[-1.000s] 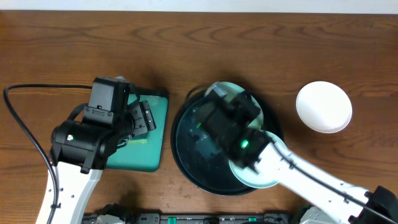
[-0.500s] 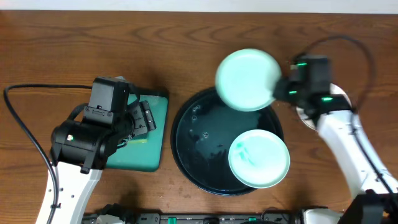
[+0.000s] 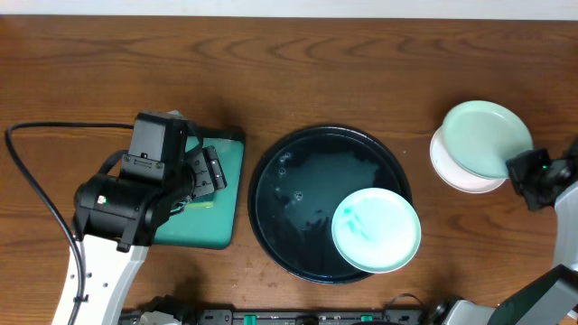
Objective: Clean dirty plates on tray and stack at the side
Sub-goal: 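Stack the pale green plate on the white plate at right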
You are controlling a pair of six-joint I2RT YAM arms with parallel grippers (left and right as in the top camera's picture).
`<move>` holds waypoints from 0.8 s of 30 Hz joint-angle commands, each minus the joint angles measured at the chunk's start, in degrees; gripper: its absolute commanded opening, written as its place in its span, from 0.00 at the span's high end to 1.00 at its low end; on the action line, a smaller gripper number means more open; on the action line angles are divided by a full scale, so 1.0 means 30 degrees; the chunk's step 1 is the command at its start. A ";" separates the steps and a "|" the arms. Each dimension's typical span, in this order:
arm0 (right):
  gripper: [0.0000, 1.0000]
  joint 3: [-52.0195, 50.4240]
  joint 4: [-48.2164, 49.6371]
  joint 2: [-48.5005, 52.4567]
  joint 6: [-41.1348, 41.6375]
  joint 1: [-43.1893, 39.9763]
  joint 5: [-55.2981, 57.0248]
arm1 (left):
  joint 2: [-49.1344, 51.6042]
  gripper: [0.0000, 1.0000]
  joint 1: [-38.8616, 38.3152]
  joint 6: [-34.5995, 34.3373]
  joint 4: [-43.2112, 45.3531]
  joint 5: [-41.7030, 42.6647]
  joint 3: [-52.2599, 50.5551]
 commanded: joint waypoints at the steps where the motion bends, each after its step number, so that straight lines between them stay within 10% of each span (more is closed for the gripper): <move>1: 0.99 0.0029 0.0058 -0.0058 0.0838 -0.0182 0.1530 | 0.0036 0.19 -0.0058 0.0109 -0.0095 -0.0066 -0.0073; 17: 0.97 0.0029 -0.0153 0.4116 0.1217 0.0109 0.1319 | 0.0036 0.19 -0.0058 0.0109 -0.0066 -0.0058 -0.0073; 22: 0.47 0.0029 0.0430 0.3759 -0.0328 0.1195 -0.0160 | 0.0036 0.19 -0.0058 0.0109 -0.0058 -0.0058 -0.0073; 24: 0.47 0.0029 0.0940 0.3279 -0.1268 0.2288 -0.0423 | 0.0036 0.19 -0.0058 0.0109 -0.0058 -0.0058 -0.0073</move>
